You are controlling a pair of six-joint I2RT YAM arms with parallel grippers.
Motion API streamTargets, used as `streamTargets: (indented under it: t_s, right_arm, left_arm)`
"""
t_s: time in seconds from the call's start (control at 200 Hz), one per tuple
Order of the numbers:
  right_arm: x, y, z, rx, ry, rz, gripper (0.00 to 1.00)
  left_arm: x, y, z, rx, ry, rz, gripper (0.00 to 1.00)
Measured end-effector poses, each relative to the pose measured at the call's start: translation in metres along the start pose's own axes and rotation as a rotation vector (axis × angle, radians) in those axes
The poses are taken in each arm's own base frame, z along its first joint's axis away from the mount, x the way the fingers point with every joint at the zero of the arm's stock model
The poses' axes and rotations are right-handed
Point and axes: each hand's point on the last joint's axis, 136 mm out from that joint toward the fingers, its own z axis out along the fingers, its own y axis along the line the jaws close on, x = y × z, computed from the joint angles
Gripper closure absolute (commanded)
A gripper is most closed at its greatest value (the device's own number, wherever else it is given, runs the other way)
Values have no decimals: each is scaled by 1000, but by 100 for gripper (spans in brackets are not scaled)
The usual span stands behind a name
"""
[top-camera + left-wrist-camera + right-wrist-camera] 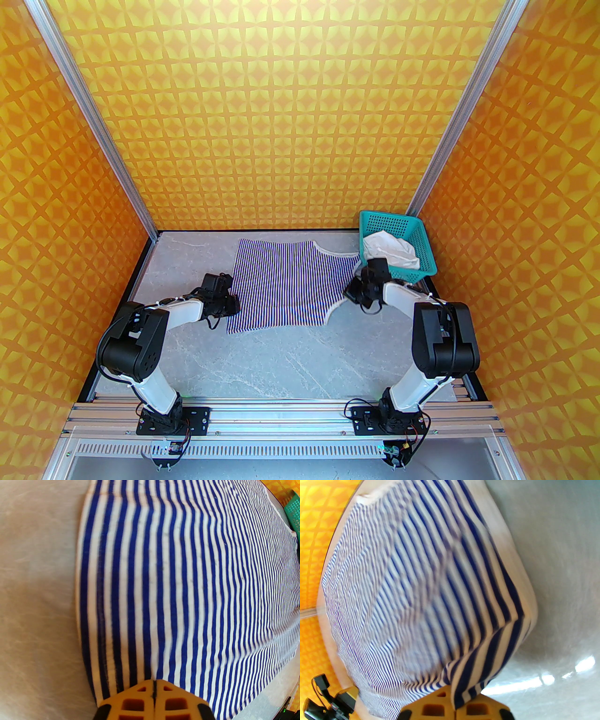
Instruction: Fold and stack the mixed laundry pile
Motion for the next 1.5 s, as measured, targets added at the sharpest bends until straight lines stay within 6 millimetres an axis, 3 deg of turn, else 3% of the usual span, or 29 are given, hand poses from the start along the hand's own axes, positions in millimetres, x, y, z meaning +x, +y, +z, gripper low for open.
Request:
streamTargets:
  t_s: [0.105,0.25,0.42,0.52,0.56,0.67,0.81,0.925,1.11,1.185,1.25,1.35,1.5]
  right_arm:
    - [-3,22,-14,77,-18,-125,91]
    - [5,47,-37,134,-51,-245,90]
    - [29,21,-42,189,-27,-240,89]
    - [44,4,-37,229,18,-238,90]
    - [47,4,-37,240,25,-247,84]
    - [51,14,-36,251,39,-295,58]
    - [50,42,-21,225,57,-360,47]
    - [48,54,-10,193,78,-363,35]
    - [44,60,-22,160,57,-358,33]
    - [48,53,-38,142,41,-343,33]
    - [48,41,-57,131,16,-315,34]
    - [50,14,-76,129,-13,-255,35]
    - [59,-20,-75,164,18,-185,39]
  left_arm:
    - [-3,10,-4,-18,-5,-18,100]
    - [-4,15,-6,-26,-6,-19,100]
    - [-7,26,-11,-42,-9,-32,100]
    - [-16,42,-26,-66,-40,-60,100]
    - [-18,47,-32,-74,-53,-69,100]
    - [-31,56,-52,-89,-102,-75,100]
    - [-35,52,-65,-90,-114,-51,100]
    - [-38,31,-69,-62,-108,1,100]
    - [-18,-53,-47,68,-36,179,100]
    - [-7,-71,-28,100,19,211,100]
    - [0,-73,-6,100,63,207,100]
    - [15,-56,20,66,131,161,100]
    - [1,-36,19,71,82,82,100]
